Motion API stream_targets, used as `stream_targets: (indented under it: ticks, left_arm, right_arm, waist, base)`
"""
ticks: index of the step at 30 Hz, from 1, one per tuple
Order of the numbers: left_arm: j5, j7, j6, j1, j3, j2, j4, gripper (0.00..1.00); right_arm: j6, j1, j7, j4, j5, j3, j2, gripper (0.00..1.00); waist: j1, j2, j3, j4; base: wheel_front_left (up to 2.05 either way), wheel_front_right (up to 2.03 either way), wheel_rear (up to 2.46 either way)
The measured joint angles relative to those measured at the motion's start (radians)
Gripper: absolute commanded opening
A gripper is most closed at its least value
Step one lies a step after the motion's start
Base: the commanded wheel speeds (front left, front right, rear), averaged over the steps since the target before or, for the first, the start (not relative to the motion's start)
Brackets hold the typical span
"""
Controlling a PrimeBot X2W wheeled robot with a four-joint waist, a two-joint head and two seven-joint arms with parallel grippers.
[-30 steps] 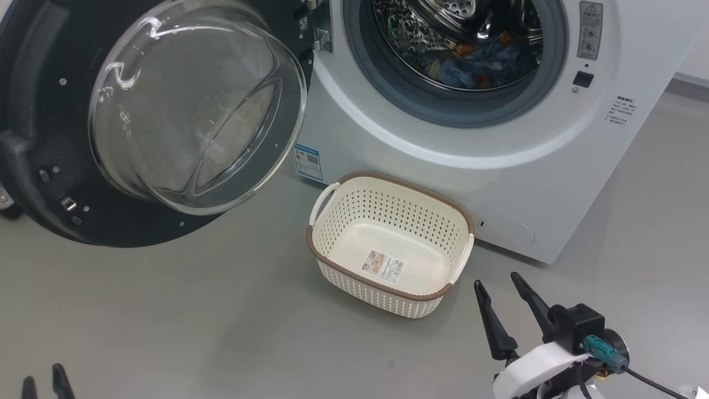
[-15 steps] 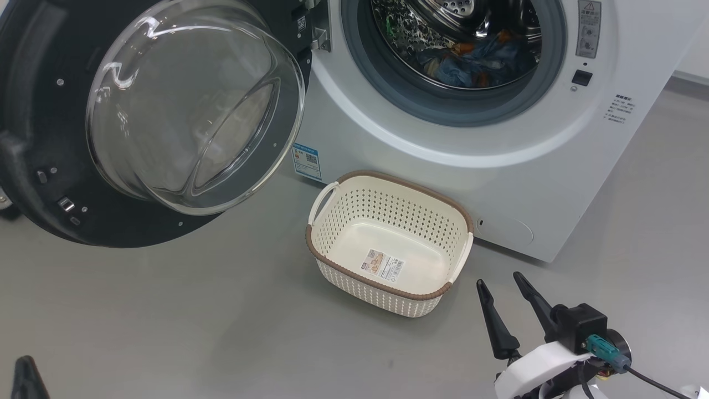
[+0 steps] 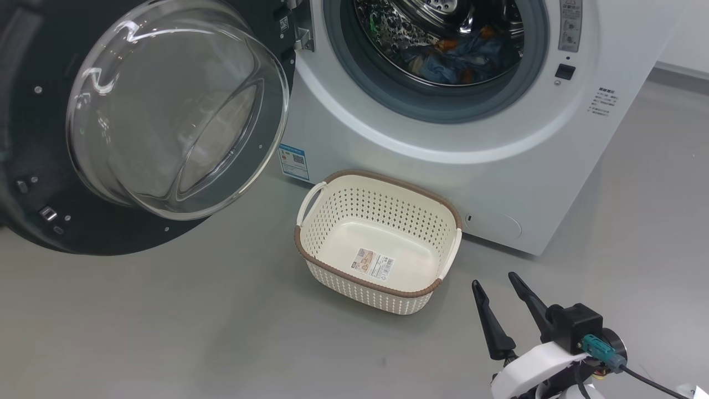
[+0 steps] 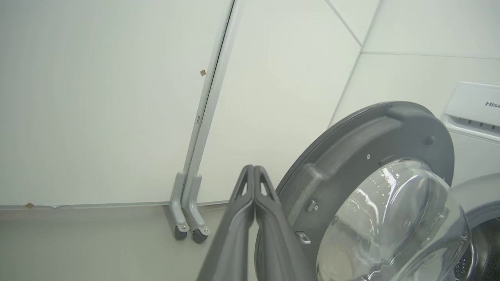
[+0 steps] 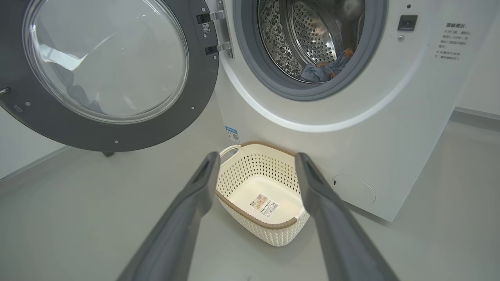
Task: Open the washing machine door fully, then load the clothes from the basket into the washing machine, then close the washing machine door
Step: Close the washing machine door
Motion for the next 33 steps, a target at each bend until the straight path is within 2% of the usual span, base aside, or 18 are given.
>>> stream_targets:
  ticks: [10,14,22,33]
  left_arm:
    - [-0.181,0.004,-0.001,-0.131,0.08,0.091,0.074,0.0]
    - [-0.231,0.048,-0.005,-0.179,0.095,0.154,0.115,0.0]
    - [-0.441,0.157,-0.005,-0.293,0.155,0.206,0.2,0.0]
    - [-0.629,0.294,-0.005,-0.435,0.207,0.284,0.319,0.0]
  right_arm:
    - [0.0,-0.016,0.0,0.001,-0.002,0.005,0.0,1.0]
    - [0.0,-0.021,0.0,0.0,-0.003,0.005,-0.001,1.0]
    - [0.0,-0.049,0.0,-0.001,-0.015,0.011,-0.001,1.0]
    - [0.0,-0.084,0.0,-0.002,-0.032,0.004,-0.018,1.0]
  waist:
    - [0.0,0.0,0.021,-0.038]
    - [0.0,0.0,0.035,-0.051]
    - [0.0,0.0,0.079,-0.075]
    - [0.0,0.0,0.145,-0.11]
  base:
    - [0.0,0.0,0.0]
    - [0.0,0.0,0.0]
    - [0.0,0.0,0.0]
    - [0.0,0.0,0.0]
